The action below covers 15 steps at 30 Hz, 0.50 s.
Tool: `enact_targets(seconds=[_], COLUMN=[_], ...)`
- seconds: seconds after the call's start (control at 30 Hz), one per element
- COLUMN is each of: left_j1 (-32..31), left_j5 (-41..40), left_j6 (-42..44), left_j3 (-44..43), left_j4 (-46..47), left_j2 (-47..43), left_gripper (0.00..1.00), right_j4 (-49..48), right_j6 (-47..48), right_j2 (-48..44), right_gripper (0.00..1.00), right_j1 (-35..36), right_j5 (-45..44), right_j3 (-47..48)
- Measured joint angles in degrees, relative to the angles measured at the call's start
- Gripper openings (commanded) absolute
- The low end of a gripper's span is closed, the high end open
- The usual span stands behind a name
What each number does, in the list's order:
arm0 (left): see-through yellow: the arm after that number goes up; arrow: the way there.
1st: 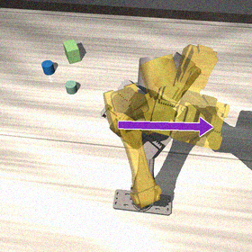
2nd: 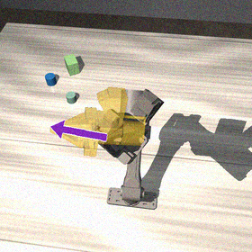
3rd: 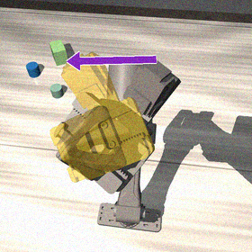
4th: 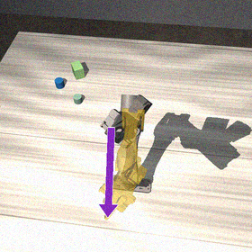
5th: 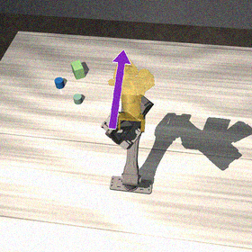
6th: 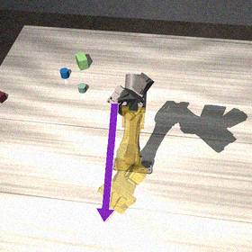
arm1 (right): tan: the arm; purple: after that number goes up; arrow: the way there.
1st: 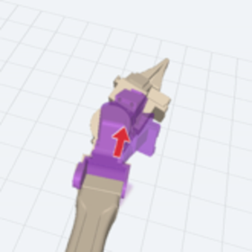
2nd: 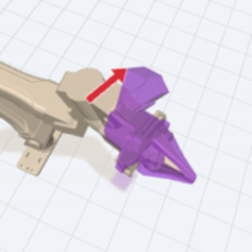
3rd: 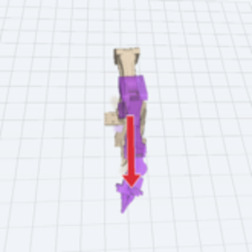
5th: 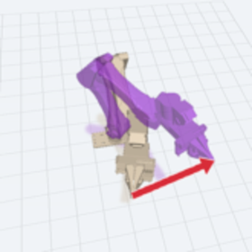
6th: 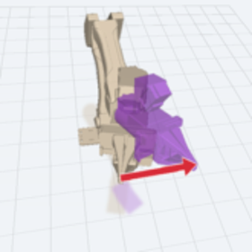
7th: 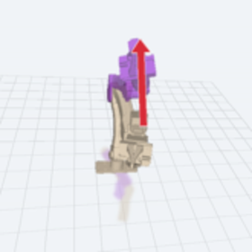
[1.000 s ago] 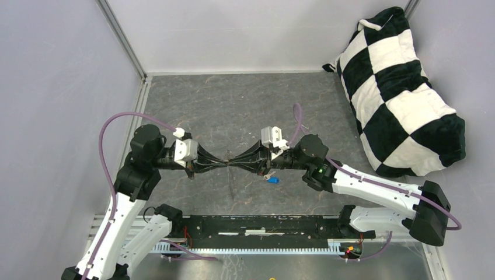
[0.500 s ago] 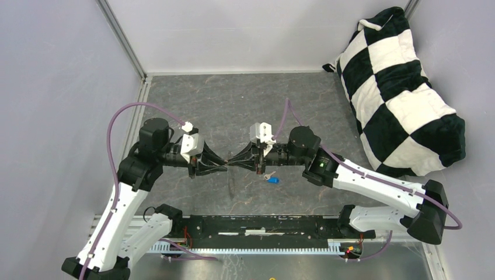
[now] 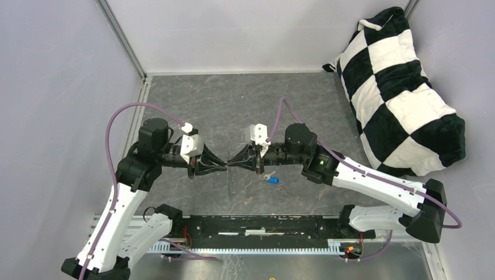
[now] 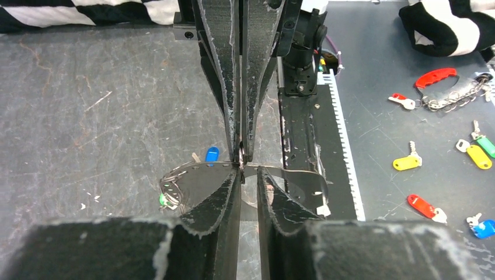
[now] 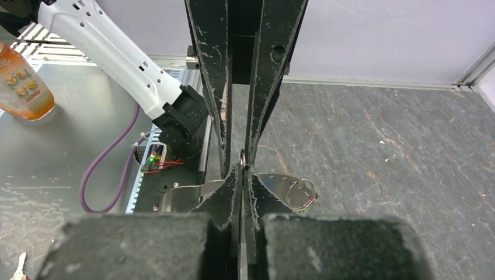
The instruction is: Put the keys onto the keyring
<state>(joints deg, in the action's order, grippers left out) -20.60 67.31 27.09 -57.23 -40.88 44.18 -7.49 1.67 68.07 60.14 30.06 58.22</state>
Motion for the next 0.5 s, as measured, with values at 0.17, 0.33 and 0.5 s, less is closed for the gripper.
enact_targets(seconds=[0.17, 0.33, 0.5], left_j1=[0.0, 0.0, 0.0], left_j5=[-0.5, -1.1, -1.5], left_j6=[2.7, 4.4, 5.2], left_j3=[-1.0, -1.0, -1.0], left_j4=[-1.5, -2.6, -3.8], left_j2=[0.0, 0.1, 0.1], left_gripper=[0.02, 0.02, 0.02], right_j4=[1.3, 2.1, 2.8], right_j6=[0.5, 0.8, 1.0], right_j2=[0.1, 0.5, 0.5], right_gripper=[0.01, 0.15, 0.41], right_j1=[0.0, 0.0, 0.0], right_j5=[0.2, 0.7, 0.0], right_j3=[0.5, 0.8, 1.7])
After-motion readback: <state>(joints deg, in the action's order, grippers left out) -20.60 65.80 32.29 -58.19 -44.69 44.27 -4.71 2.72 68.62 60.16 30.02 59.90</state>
